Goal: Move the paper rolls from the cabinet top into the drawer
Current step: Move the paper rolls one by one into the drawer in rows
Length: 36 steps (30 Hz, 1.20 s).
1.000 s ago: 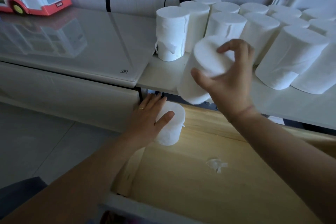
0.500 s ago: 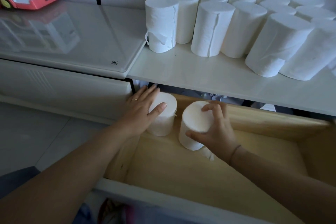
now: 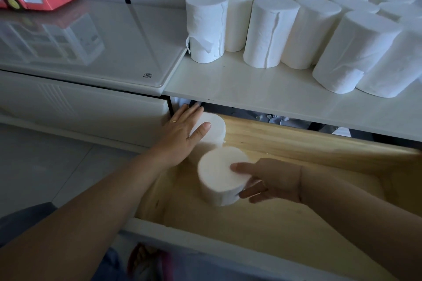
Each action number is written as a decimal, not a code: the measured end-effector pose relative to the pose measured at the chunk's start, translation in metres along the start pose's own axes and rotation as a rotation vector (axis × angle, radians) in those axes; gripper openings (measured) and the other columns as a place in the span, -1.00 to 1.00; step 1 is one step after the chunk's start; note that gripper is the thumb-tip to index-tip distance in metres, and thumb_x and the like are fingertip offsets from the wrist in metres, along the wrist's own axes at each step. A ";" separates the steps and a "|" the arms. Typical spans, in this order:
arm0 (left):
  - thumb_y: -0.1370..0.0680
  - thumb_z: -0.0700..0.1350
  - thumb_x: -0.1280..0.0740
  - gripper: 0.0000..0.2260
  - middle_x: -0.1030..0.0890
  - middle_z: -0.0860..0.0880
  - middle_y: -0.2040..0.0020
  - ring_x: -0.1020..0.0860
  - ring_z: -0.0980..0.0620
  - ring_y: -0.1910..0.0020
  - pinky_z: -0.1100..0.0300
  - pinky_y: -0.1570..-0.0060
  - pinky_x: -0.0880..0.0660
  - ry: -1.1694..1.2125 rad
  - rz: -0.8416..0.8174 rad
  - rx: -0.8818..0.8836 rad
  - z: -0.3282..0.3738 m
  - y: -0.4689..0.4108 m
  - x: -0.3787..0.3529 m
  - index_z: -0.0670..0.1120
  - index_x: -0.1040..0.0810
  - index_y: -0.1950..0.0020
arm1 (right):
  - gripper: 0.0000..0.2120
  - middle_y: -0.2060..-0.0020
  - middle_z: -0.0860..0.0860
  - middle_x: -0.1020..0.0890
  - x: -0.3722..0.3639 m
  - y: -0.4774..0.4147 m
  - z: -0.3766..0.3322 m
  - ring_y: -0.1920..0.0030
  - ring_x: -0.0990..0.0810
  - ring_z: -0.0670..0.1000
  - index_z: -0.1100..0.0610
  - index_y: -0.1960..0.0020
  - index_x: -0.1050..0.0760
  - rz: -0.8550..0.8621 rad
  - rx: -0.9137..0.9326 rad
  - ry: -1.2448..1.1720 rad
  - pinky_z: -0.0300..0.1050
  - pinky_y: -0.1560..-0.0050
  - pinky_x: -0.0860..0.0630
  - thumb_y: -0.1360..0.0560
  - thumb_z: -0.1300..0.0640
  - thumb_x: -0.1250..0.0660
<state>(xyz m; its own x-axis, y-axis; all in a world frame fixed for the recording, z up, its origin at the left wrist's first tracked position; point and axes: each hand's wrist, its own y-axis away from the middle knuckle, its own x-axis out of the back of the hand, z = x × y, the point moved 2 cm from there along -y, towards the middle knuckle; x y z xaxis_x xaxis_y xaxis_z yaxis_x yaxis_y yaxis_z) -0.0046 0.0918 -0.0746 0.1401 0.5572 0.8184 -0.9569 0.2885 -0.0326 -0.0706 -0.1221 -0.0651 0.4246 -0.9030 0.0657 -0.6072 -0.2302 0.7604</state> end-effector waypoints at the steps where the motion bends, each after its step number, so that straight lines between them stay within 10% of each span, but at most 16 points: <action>1: -0.49 0.33 0.12 -0.36 0.00 0.20 -0.53 0.14 0.20 -0.48 0.08 -0.46 0.16 -0.002 -0.003 0.002 -0.001 0.000 0.000 0.08 -0.04 -0.52 | -0.38 0.02 0.19 -0.61 -0.009 -0.001 0.000 0.21 -0.67 0.03 0.28 -0.31 -0.36 -0.025 -0.005 -0.015 -0.11 0.19 -0.60 -0.42 -0.09 -0.40; 10: -0.44 0.42 0.09 -0.31 -0.15 0.19 -0.50 0.03 0.30 -0.44 0.17 -0.40 0.10 0.264 0.052 0.036 -0.007 -0.005 0.000 0.10 -0.22 -0.46 | -0.50 0.04 0.20 -0.62 -0.070 -0.020 -0.008 0.01 -0.60 0.17 0.21 -0.20 -0.40 -0.108 0.057 -0.216 -0.08 -0.02 -0.49 -0.45 -0.12 -0.36; 20: -0.37 0.50 0.12 -0.28 -0.24 0.16 -0.48 -0.17 0.17 -0.45 -0.04 -0.43 -0.15 0.445 0.076 0.162 -0.006 -0.003 0.004 0.21 -0.27 -0.42 | -0.25 -0.09 0.11 -0.59 -0.062 -0.020 -0.014 0.08 -0.65 0.01 0.08 -0.36 -0.21 -0.074 0.210 0.151 -0.12 0.04 -0.59 -0.32 -0.11 -0.49; 24: -0.39 0.47 0.11 -0.34 -0.29 0.13 -0.46 -0.23 0.11 -0.43 -0.07 -0.43 -0.15 0.524 0.077 0.193 -0.004 -0.002 0.005 0.23 -0.28 -0.40 | -0.09 -0.21 0.01 -0.47 -0.070 -0.023 -0.009 -0.11 -0.52 0.05 -0.01 -0.42 -0.11 0.208 0.427 0.554 -0.03 -0.01 -0.56 -0.23 -0.28 -0.45; 36: -0.33 0.54 0.10 -0.23 -0.27 0.14 -0.47 -0.20 0.16 -0.44 0.00 -0.43 -0.14 0.486 0.096 0.160 -0.007 -0.003 0.001 0.18 -0.30 -0.40 | -0.13 -0.17 0.01 -0.58 -0.048 -0.030 -0.015 -0.10 -0.55 0.08 -0.02 -0.46 -0.11 0.316 0.643 0.864 -0.01 -0.03 -0.52 -0.29 -0.25 -0.41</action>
<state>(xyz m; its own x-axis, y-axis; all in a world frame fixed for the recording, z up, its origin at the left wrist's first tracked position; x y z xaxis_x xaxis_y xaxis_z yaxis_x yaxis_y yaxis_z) -0.0004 0.0966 -0.0776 0.1154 0.8834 0.4541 -0.9928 0.1169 0.0250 -0.0620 -0.0664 -0.0815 0.3617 -0.4570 0.8126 -0.8981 -0.4049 0.1720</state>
